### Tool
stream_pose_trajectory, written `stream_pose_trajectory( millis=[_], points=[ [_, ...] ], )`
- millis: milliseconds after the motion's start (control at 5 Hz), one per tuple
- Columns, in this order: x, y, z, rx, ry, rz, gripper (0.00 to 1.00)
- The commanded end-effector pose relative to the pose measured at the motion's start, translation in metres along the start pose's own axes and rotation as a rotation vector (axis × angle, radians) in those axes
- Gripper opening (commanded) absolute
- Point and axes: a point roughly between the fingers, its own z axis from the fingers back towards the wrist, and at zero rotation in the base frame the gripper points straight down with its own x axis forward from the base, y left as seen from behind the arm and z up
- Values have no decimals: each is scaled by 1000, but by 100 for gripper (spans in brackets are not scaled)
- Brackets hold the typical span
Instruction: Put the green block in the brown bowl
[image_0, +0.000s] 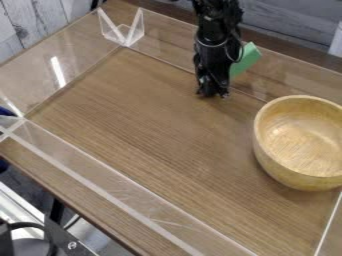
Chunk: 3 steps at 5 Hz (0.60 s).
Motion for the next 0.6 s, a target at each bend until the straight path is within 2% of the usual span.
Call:
stream_pose_trajectory(
  millis=[0,200,400],
  points=[
    [13,10,15,37,-41,-33,0],
    [16,11,19,46,-52,-63,0],
    [12,13,30,29,-88,-49,0]
  ],
)
